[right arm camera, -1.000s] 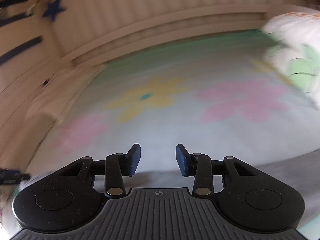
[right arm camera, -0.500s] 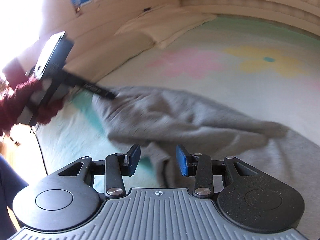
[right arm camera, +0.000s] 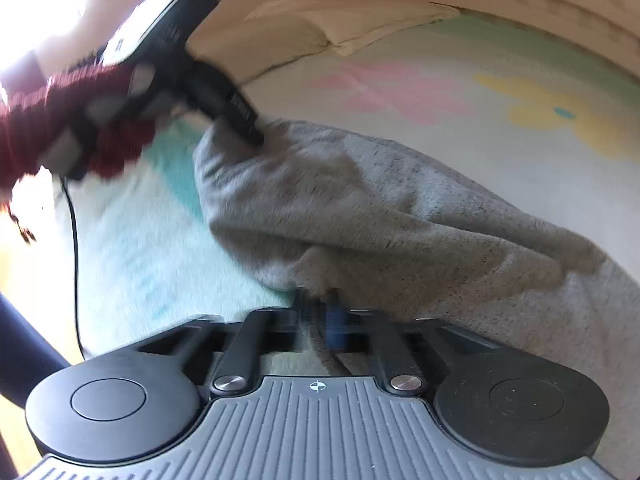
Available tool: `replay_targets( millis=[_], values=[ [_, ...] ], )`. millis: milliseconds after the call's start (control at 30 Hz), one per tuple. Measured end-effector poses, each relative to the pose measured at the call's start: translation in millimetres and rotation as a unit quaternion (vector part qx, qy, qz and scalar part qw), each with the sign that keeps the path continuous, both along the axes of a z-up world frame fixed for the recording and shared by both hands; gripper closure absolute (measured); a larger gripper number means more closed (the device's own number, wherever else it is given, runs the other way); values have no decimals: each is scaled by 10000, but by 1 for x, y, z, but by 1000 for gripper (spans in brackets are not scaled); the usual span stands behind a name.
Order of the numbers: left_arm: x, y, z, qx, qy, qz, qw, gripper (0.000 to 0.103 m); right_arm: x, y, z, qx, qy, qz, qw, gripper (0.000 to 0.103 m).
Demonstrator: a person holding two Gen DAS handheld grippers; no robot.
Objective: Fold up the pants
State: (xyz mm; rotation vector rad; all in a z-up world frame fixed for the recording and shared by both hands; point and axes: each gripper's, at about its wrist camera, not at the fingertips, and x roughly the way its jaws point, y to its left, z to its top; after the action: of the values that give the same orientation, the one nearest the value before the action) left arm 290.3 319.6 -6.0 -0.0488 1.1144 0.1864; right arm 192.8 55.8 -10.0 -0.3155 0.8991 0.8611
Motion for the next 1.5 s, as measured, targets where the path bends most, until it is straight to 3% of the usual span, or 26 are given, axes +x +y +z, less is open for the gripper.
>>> replay_targets(
  millis=[233,300,367,433,533,667,767,900,1033,1400,1433,1467,1500],
  values=[
    [3,13,28,-55,-203,59,9998,82,-64,15,-13,-663,-573,1018,9909,95],
    [8,16,29,9,-174,88,9998,82,-78,17,-22,-793,-519,1327,9866,103],
    [10,19,24,19,-146,130,9998,82,-90,19,-29,-752,-212,1593,9841,103],
    [14,14,12,166,11,81,9998,82,-113,22,-35,-862,-448,1895,9771,103],
    [13,7,0,430,157,-98,9989,82,-122,17,-17,-419,-559,2166,9738,102],
    [8,10,-2,452,37,-174,9988,80,-77,-3,20,272,-639,1177,9906,94],
    [7,12,-3,456,-42,-190,9988,80,-27,-15,28,111,-1152,659,9911,78],
    [6,3,-4,699,-104,-344,9969,80,38,-25,19,-225,-1674,288,9852,76],
    [4,-4,-6,1008,-198,-569,9931,80,83,-22,-1,-492,-1600,325,9854,75],
    [-2,-5,-11,1160,-306,-791,9896,80,125,2,-35,-499,-802,840,9920,77],
    [-3,-6,-11,1185,-327,-821,9890,80,125,2,-36,-482,-774,858,9921,81],
    [-5,-7,-10,1248,-354,-876,9877,80,125,3,-35,-452,-756,892,9921,99],
    [-8,-11,-9,1344,-402,-950,9855,80,119,1,-35,-453,-787,946,9914,100]
  ],
)
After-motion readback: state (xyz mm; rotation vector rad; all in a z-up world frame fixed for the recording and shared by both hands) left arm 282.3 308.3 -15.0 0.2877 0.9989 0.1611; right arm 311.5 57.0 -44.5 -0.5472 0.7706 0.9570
